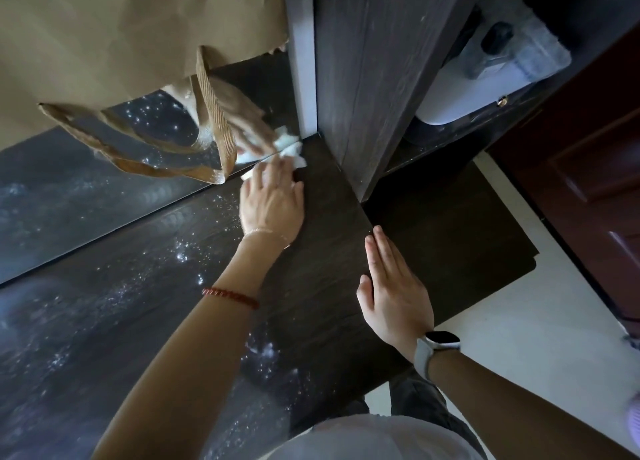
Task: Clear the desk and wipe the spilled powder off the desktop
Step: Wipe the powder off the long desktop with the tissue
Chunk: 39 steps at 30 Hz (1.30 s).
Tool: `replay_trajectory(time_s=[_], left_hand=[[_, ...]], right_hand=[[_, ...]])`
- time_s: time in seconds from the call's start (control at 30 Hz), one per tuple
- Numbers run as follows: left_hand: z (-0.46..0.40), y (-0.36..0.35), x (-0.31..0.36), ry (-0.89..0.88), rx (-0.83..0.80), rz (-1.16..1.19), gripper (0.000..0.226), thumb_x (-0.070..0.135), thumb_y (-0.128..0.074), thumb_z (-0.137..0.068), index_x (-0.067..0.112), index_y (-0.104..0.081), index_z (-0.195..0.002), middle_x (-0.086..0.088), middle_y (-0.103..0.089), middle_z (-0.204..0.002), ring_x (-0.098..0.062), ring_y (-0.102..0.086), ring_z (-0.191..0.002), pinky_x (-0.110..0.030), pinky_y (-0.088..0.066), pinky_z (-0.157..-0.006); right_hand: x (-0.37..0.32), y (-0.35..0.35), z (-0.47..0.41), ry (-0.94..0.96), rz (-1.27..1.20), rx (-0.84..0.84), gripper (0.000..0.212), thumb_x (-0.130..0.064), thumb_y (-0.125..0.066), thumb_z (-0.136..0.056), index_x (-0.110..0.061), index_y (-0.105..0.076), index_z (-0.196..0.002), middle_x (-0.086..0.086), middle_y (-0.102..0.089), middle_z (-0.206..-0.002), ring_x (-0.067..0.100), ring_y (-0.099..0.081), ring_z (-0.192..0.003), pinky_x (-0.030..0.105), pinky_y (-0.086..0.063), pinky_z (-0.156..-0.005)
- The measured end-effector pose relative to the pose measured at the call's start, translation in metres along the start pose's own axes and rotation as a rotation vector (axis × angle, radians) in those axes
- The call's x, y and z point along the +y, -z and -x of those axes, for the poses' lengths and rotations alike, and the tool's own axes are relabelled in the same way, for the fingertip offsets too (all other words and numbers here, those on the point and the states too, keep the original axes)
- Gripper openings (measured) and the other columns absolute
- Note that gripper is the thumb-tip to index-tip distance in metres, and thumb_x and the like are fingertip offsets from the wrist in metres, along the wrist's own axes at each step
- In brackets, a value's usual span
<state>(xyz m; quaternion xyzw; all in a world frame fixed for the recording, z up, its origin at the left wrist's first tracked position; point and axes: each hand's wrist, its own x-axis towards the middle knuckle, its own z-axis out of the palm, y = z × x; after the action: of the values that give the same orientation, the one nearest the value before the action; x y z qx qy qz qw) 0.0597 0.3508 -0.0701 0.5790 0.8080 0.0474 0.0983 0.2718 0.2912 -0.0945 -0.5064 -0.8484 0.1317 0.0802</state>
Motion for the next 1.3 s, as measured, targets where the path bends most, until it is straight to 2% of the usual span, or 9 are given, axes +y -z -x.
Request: replay_trajectory(time_s=[0.17, 0.37, 0.47, 0.57, 0.73, 0.93, 1.07, 1.17, 1.3], left_hand=[[0.019, 0.010, -0.030, 0.061, 0.043, 0.006, 0.057, 0.037, -0.025, -0.087, 0.008, -0.040, -0.133, -0.015, -0.044, -0.135, -0.038, -0.037, -0.123, -0.050, -0.035, -0.095], [-0.022, 0.003, 0.018, -0.166, -0.027, 0.088, 0.050, 0.027, -0.034, -0.087, 0.008, -0.043, -0.133, -0.011, -0.040, -0.142, -0.032, -0.033, -0.128, -0.044, -0.031, -0.099], [-0.037, 0.001, 0.036, -0.139, -0.038, 0.152, 0.042, 0.018, -0.041, -0.091, 0.009, -0.044, -0.132, -0.006, -0.037, -0.144, -0.027, -0.026, -0.134, -0.041, -0.025, -0.103], [-0.024, -0.002, 0.028, -0.228, 0.028, 0.197, 0.043, 0.020, -0.039, -0.085, 0.008, -0.055, -0.124, -0.008, -0.050, -0.136, -0.031, -0.040, -0.127, -0.046, -0.036, -0.096], [0.028, -0.009, 0.031, -0.429, -0.041, 0.194, 0.051, 0.023, -0.035, -0.075, 0.011, -0.060, -0.118, -0.005, -0.059, -0.125, -0.030, -0.051, -0.116, -0.043, -0.044, -0.086], [0.091, -0.018, 0.055, -0.565, -0.152, 0.158, 0.051, 0.023, -0.033, -0.075, 0.016, -0.061, -0.118, 0.001, -0.060, -0.124, -0.025, -0.055, -0.113, -0.037, -0.046, -0.089], [0.144, -0.022, 0.052, -0.539, -0.170, 0.110, 0.046, 0.024, -0.036, -0.079, 0.020, -0.060, -0.118, 0.005, -0.058, -0.126, -0.017, -0.046, -0.117, -0.029, -0.036, -0.093], [0.184, -0.023, 0.040, -0.466, -0.152, 0.116, 0.041, 0.023, -0.038, -0.084, 0.020, -0.058, -0.119, 0.004, -0.057, -0.128, -0.016, -0.041, -0.119, -0.030, -0.034, -0.096], [0.206, -0.017, 0.021, -0.152, -0.135, 0.084, 0.043, 0.025, -0.034, -0.088, 0.015, -0.053, -0.126, -0.004, -0.053, -0.133, -0.025, -0.046, -0.125, -0.039, -0.043, -0.097]], right_hand=[[-0.002, 0.000, 0.000, -0.014, 0.010, 0.003, 0.055, -0.029, -0.033, -0.088, -0.004, -0.038, -0.137, 0.015, -0.037, -0.145, 0.027, -0.045, -0.127, 0.032, -0.048, -0.091], [-0.003, 0.000, 0.000, -0.029, -0.009, 0.013, 0.056, -0.029, -0.034, -0.088, -0.004, -0.037, -0.137, 0.014, -0.036, -0.146, 0.026, -0.044, -0.128, 0.031, -0.044, -0.095], [-0.003, 0.000, -0.001, -0.026, -0.013, 0.019, 0.057, -0.031, -0.033, -0.087, -0.005, -0.035, -0.137, 0.014, -0.036, -0.146, 0.025, -0.043, -0.128, 0.029, -0.041, -0.097], [-0.004, 0.001, -0.001, -0.020, -0.028, 0.018, 0.056, -0.030, -0.032, -0.087, -0.005, -0.035, -0.137, 0.014, -0.038, -0.145, 0.025, -0.045, -0.127, 0.032, -0.042, -0.097], [-0.007, 0.004, -0.004, -0.260, -0.343, 0.188, 0.047, -0.021, -0.030, -0.089, -0.006, -0.039, -0.133, 0.015, -0.044, -0.139, 0.029, -0.052, -0.120, 0.041, -0.055, -0.084], [0.001, 0.011, -0.005, -0.420, -0.682, 0.355, 0.040, -0.017, -0.030, -0.093, 0.001, -0.044, -0.126, 0.020, -0.049, -0.127, 0.014, -0.050, -0.109, 0.003, -0.038, -0.080], [0.014, 0.019, 0.000, -0.633, -0.901, 0.350, 0.035, -0.003, -0.031, -0.097, -0.003, -0.040, -0.130, 0.016, -0.044, -0.133, 0.021, -0.047, -0.119, 0.003, -0.036, -0.085], [0.012, 0.021, 0.006, -0.449, -0.743, 0.270, 0.038, -0.006, -0.032, -0.094, -0.002, -0.041, -0.131, 0.017, -0.046, -0.133, 0.022, -0.045, -0.123, 0.000, -0.032, -0.090], [0.005, 0.017, 0.015, 0.064, -0.274, 0.027, 0.051, -0.017, -0.026, -0.087, -0.001, -0.040, -0.133, 0.018, -0.042, -0.140, 0.027, -0.034, -0.134, 0.041, -0.019, -0.112]])
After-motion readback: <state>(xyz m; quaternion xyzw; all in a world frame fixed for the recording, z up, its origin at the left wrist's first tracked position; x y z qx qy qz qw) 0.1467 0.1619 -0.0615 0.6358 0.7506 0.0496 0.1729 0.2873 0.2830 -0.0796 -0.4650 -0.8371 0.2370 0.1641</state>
